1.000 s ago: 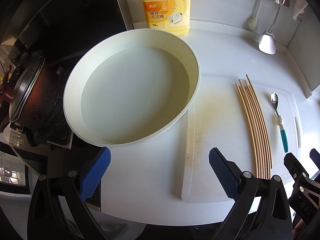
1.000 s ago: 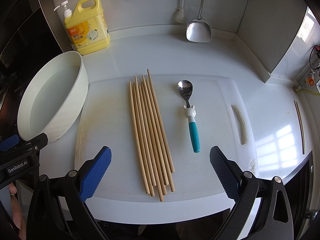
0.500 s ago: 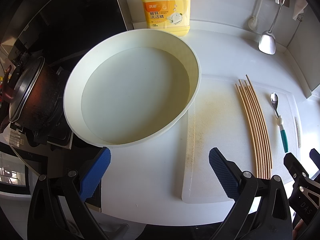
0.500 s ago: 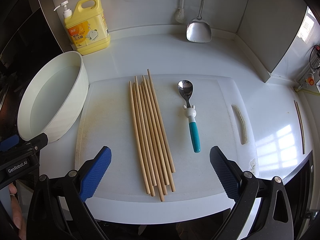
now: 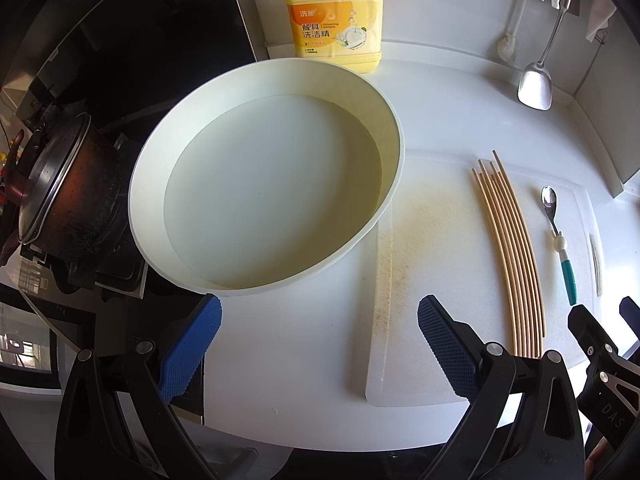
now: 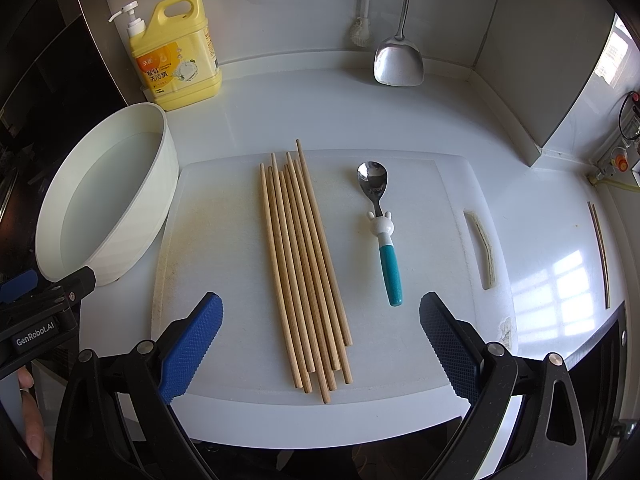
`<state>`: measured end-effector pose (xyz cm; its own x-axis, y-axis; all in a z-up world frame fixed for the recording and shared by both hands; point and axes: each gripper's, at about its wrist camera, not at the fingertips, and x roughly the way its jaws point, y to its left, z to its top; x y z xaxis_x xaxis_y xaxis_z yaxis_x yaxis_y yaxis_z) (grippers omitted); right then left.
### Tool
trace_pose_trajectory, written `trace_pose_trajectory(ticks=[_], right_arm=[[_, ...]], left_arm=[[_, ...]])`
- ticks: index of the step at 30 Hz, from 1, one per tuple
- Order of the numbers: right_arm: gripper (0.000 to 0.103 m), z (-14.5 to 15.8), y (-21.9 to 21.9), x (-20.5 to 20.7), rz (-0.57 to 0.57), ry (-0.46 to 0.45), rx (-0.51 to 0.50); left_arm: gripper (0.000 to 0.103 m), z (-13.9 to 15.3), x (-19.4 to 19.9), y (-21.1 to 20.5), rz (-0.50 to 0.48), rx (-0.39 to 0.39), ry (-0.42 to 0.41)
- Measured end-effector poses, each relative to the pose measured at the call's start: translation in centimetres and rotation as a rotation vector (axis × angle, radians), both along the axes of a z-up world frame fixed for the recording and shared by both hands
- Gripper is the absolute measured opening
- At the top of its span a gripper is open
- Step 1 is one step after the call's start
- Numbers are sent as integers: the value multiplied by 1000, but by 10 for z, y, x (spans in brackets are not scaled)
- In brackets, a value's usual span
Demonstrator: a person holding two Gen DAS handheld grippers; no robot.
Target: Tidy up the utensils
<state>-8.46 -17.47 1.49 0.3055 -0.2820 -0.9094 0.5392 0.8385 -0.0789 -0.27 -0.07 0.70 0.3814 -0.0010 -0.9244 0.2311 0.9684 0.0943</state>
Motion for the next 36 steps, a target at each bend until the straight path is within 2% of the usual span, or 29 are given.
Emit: trace_pose_trajectory(ticks=[7,14,30,33,36], right_arm=[[94,2,-5,-6,-8,-50,45],[94,5,-6,-25,-86,-84,-12],[94,-22,-21,-72,-292,-145,-33],[94,-25,-28,-72,-292,-161,-40],[94,-30,-35,-71,-274,-187,-56]], left_arm=[[97,3,3,0,-45,-12,-4],[97,5,12,-18,-150,-66,-35],[97,-11,38,-119,-595,-155,-105],[97,-17,38,-136,-635,-166,-102],[97,-25,40,-153,-614,-177,-93]])
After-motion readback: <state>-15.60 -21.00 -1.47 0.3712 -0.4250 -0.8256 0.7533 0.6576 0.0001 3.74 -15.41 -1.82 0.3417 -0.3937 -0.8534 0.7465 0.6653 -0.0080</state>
